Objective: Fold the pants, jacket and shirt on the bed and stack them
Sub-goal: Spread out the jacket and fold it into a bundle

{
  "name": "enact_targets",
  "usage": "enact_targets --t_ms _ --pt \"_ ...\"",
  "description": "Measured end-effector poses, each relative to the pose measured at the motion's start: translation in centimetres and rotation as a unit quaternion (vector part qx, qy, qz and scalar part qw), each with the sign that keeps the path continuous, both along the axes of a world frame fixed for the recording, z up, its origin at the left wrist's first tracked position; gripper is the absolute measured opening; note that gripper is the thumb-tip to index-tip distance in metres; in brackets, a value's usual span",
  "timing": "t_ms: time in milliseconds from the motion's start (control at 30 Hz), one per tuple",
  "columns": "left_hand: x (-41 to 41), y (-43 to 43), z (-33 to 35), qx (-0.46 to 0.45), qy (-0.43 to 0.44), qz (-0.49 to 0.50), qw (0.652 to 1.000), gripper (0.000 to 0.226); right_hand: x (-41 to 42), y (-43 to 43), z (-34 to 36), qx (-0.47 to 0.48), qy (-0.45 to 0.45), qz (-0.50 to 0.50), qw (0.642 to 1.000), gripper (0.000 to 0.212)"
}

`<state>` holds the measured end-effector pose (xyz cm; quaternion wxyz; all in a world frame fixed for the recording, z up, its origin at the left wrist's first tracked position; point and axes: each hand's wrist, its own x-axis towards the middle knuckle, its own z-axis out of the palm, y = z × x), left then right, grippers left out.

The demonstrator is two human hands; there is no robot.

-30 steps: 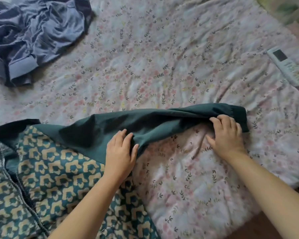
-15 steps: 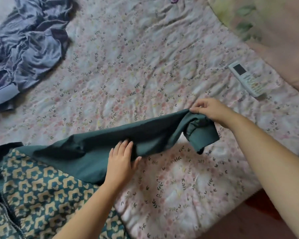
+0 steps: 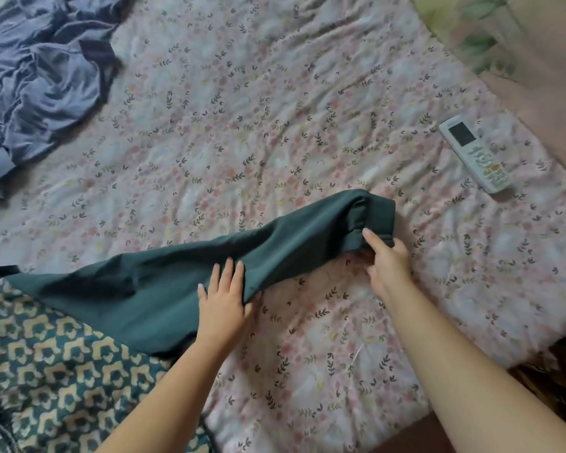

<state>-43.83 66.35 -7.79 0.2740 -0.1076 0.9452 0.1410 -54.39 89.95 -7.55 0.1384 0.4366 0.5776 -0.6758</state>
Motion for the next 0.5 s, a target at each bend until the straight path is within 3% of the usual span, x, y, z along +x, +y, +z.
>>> enact_targets --t_ms 133,267,500 --pt "1.2 -1.1 2.0 0.051 0.065 0.049 0.995 0.09 -0.7 -3.8 4.6 -0.006 0.127 0.015 0.992 0.028" --pt "5.4 -3.3 5.0 0.067 0.156 0.111 0.979 0.062 1.7 -9.0 10.6 -0.088 0.185 0.121 0.971 0.025" --pt "18.0 -10.7 10.7 0.1 0.221 0.271 0.932 0.038 11.6 -20.0 17.7 -0.215 0.16 0.2 0.942 0.028"
